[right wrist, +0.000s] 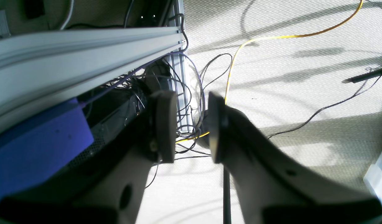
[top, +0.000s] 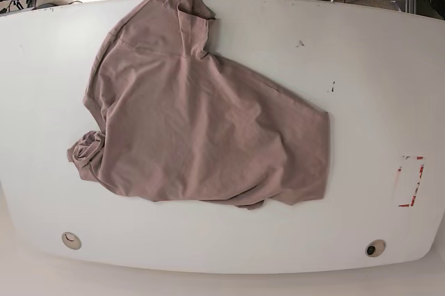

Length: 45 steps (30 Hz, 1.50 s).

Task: Fold the T-shirt properly

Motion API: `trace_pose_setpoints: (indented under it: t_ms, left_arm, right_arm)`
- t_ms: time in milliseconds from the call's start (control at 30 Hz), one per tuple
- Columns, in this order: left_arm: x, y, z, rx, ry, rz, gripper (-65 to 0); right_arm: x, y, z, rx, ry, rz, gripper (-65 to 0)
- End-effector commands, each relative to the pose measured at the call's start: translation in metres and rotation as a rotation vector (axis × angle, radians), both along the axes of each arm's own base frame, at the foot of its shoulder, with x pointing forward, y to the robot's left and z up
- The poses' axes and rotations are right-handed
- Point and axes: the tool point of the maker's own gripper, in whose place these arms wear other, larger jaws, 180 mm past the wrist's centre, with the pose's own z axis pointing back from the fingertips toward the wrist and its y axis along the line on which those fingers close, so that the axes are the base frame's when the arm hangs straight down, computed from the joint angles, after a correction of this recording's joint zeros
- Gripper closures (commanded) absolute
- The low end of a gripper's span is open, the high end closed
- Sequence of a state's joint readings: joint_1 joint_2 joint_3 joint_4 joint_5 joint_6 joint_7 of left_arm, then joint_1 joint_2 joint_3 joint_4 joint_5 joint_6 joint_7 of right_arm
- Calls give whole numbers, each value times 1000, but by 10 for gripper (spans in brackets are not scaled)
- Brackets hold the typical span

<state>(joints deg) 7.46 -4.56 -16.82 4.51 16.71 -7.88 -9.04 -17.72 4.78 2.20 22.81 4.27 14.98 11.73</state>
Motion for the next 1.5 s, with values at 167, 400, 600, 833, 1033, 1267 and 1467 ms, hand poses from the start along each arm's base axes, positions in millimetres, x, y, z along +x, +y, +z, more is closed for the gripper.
trace_pose_setpoints:
  t_ms: [167,400,600,833,1033,1267,1467]
  left_arm:
    - [-16,1,1,1,14,-3,-254]
    - [-15,3,2,4,13,-3,-254]
    - [-12,10,6,21,-82,-3,-254]
    - [-11,26,21,67,-201,-37,-254]
    - [-11,40,45,115,-290,-88,-254]
    - [-18,50,94,166,-394,-174,-254]
    - [-23,51,134,190,-454,-229,-254]
  right_arm:
    - [10,4,0,8,-22,-4,-160]
    - [11,4,0,8,-25,-3,-160]
    - [-4,4,2,7,-5,-5,-159]
    - [-9,5,21,8,-77,6,-159]
    - [-22,13,45,17,-126,8,-159]
    - [-40,24,85,32,-175,9,-159]
    - [-48,37,125,49,-214,0,-159]
